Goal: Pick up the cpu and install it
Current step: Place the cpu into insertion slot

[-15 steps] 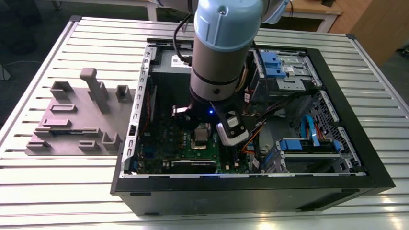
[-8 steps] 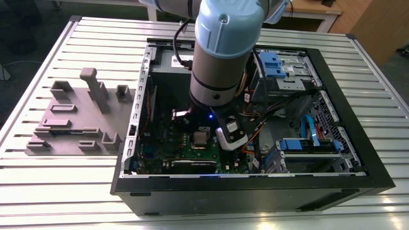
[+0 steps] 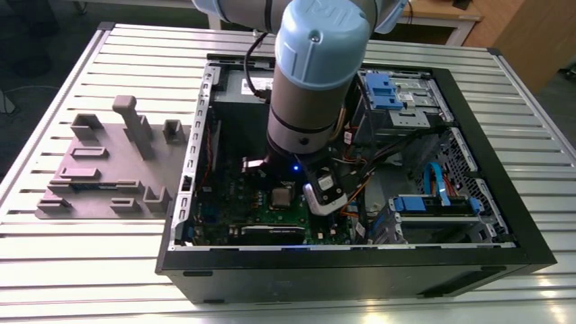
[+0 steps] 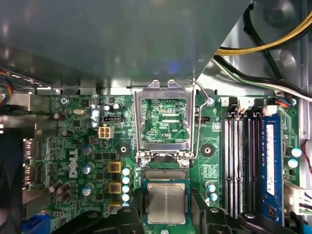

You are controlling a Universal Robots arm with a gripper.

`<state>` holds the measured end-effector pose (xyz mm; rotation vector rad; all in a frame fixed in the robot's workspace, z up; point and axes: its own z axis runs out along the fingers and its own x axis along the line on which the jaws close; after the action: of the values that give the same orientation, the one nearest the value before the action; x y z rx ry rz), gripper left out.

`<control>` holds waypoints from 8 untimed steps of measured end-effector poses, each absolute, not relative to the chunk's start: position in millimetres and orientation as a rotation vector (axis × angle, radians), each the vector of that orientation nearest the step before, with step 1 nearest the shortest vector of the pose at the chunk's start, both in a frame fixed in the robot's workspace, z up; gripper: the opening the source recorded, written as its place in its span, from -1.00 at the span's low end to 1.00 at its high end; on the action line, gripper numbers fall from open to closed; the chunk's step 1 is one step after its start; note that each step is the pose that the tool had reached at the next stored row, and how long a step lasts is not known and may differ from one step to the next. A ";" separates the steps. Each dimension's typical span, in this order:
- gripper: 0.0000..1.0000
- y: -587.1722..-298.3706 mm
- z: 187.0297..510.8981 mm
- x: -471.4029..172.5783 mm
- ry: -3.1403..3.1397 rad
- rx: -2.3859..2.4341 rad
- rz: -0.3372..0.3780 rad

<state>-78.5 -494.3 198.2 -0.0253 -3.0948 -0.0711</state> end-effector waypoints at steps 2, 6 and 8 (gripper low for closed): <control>-0.06 -494.3 196.4 -78.5 -3.095 -0.025 -0.071; -0.06 -494.3 194.3 -78.5 -3.095 -0.025 -0.071; -0.06 -494.3 193.4 -78.6 -3.095 -0.025 -0.071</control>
<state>-78.6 -494.3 193.4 -0.0253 -3.0948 -0.0709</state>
